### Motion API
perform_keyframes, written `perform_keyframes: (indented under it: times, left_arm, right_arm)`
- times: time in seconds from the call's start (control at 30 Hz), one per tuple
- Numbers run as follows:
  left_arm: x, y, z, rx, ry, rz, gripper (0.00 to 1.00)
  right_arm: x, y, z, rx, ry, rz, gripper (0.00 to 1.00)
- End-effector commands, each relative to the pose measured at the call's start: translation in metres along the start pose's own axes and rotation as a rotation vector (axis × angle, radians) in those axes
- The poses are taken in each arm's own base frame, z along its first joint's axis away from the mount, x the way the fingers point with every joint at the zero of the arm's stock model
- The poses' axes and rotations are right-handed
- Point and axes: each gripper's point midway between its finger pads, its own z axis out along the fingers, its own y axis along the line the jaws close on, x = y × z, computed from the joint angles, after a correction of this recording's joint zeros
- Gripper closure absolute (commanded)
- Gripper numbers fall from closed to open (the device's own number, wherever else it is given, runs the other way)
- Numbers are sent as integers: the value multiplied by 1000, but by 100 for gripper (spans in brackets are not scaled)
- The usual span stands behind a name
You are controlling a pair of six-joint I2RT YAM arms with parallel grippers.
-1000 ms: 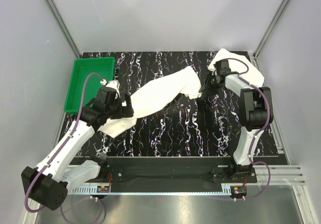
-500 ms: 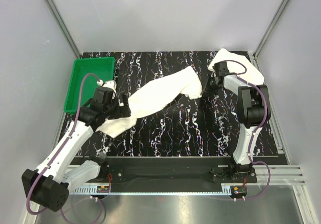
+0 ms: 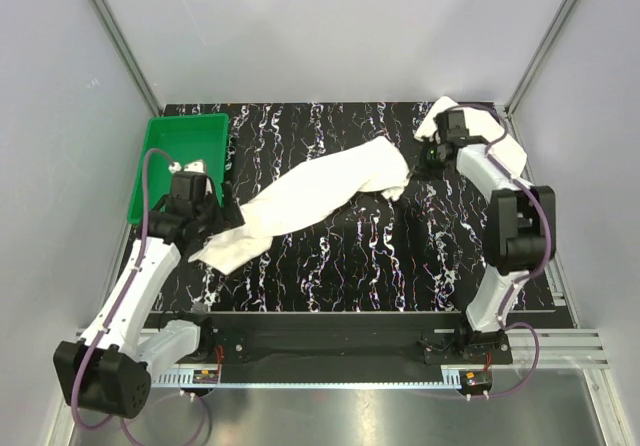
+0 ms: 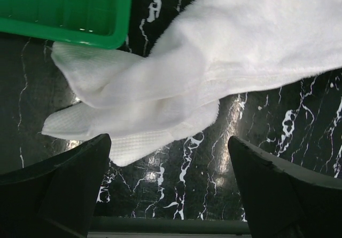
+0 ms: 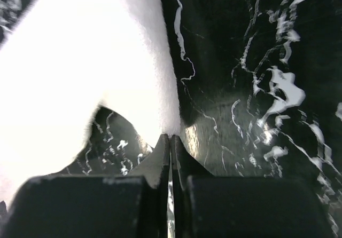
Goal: Roll the towels
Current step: Flatten the towel
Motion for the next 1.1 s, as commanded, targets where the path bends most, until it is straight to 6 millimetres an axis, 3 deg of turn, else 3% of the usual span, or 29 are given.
perform_keyframes:
  times: [0.0,0.1,0.17,0.27,0.53,0.9,1.07]
  left_arm:
    - [-4,4,0,5,1,-89,1]
    - [2,7,9,2,21,-132,1]
    - [9,4,15,18,50,-149,1]
    - [10,6,24,2,52,-163,1]
    - [-8,9,47,-60,48,-173,1]
    - [-48,-14,77,-42,24,-158,1]
    - [-47,-15,95,-74,60,-150,1]
  right_arm:
    - [-50,12,-83,48,-209,-36,100]
    - [-62,-15,-115,99,-266,41,100]
    - [-69,-51,-130,135,-293,129,100]
    - [-73,-72,-149,178,-343,183,100]
    - [-69,-79,-146,191,-341,198,100]
    - [-67,-83,-142,191,-330,197,100]
    - [-67,-82,-137,179,-322,194,100]
